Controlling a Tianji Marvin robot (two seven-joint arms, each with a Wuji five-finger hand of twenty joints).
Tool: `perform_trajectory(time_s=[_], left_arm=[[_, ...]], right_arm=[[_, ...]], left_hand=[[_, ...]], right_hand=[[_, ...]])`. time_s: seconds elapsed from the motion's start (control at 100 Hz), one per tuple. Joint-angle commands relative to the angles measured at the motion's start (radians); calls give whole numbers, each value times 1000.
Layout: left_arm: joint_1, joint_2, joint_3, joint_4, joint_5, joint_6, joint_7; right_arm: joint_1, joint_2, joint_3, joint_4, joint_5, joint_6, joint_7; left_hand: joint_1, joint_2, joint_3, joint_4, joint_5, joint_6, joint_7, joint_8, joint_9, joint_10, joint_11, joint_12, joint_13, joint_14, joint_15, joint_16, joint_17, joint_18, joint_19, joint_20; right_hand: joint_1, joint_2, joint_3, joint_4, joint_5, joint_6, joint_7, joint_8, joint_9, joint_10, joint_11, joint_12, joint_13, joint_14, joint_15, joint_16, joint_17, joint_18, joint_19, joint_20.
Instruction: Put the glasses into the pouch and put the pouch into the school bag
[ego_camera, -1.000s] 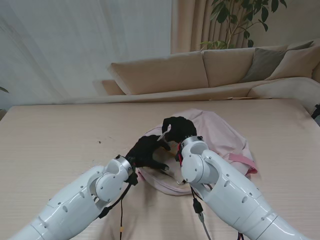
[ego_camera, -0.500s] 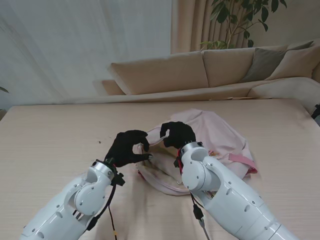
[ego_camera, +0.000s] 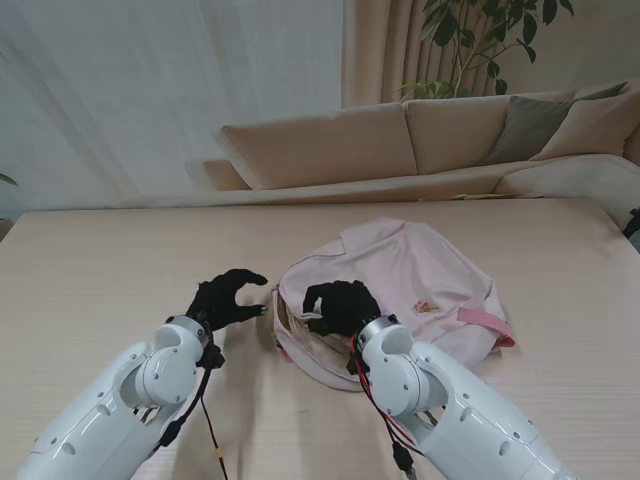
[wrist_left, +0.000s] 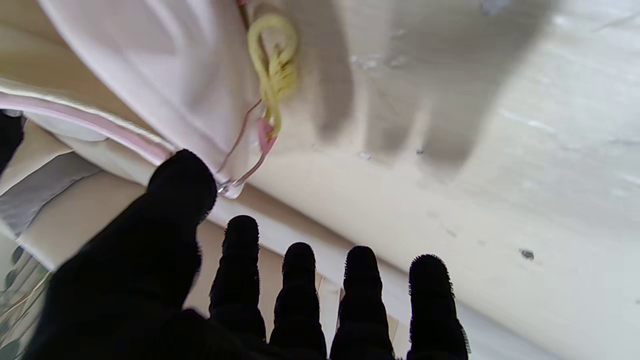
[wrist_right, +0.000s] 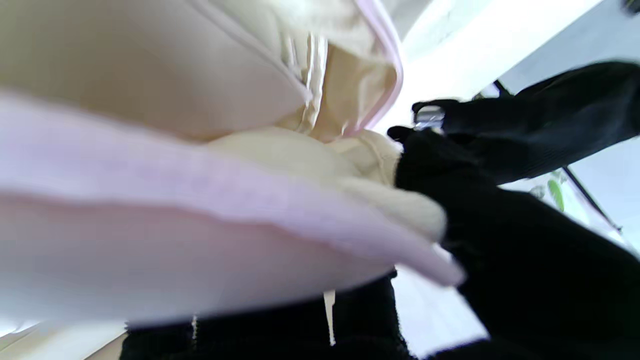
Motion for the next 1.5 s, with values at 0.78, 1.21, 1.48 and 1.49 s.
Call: perform_trajectory(time_s=[0.78,1.21,1.48,1.49], left_arm=[[-50,-2,48,40,20,43,-57],[-15,-4,20,-4,33,59,-33],[19,-8,-2,-36,37,69,-7],[20,-8,-3,-37,37,70,-7]], right_arm=[[64,-32,-294,129,-183,286,-67],[97,-66,-344,210,-180,284,-133],[113,-76,-372,264,-207,269,-178],[115,-75,-374,266,-209,270,-179]], left_hand=[[-58,-56,0,-4,29,31,11,-5,-54,9,-140,-70,-72,-23,-163,-74,-16,4,-198,-4],[-44,-48,13,-4,45,53,16,1,-49,14,-132,-66,-69,-19,-160,-68,-15,7,-212,7],[-41,-46,23,-4,60,72,12,-3,-46,14,-121,-66,-68,-17,-153,-67,-14,8,-211,12],[-41,-46,23,-4,61,74,12,-3,-46,14,-121,-66,-67,-18,-152,-66,-14,8,-211,12]], right_hand=[[-534,-207,99,6,-654,271,-157,-101,-742,13,-161,-115,-559,-95,-438,-155,-256,-131,-389,-14],[-232,-259,123,39,-443,68,25,68,-451,-101,104,6,-328,-122,-120,2,-242,-98,-133,-23],[-135,-299,169,53,-350,66,77,100,-326,-91,146,30,-206,-120,-19,39,-182,-75,-54,-55],[-133,-300,170,53,-349,66,79,101,-324,-89,148,30,-203,-120,-17,40,-180,-75,-53,-55]])
